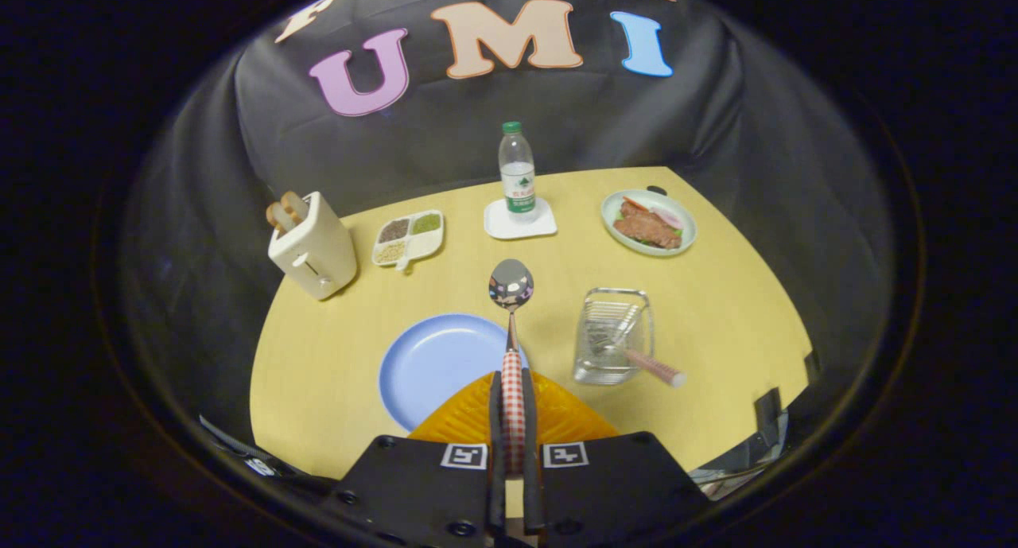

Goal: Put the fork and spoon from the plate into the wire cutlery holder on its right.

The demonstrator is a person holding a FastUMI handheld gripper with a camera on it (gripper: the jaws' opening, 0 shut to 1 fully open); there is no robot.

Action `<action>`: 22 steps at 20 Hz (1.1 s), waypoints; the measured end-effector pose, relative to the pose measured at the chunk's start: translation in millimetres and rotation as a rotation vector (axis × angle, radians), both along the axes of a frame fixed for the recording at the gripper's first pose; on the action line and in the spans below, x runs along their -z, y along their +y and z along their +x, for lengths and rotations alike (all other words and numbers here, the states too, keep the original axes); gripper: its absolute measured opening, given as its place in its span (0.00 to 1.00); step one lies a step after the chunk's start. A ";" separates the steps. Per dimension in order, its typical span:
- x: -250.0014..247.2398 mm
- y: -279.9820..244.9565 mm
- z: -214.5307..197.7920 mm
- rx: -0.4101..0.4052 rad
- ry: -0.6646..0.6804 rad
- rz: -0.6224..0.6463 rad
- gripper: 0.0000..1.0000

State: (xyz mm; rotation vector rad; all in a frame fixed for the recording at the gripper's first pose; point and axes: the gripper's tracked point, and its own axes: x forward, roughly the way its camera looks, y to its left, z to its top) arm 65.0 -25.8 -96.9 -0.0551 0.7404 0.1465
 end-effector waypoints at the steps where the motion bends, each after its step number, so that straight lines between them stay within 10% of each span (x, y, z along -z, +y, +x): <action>1: -8.7 -8.8 4.2 0.001 0.001 -0.019 0.12; 22: 45.7 -86.5 29.4 -0.093 0.575 -0.314 0.12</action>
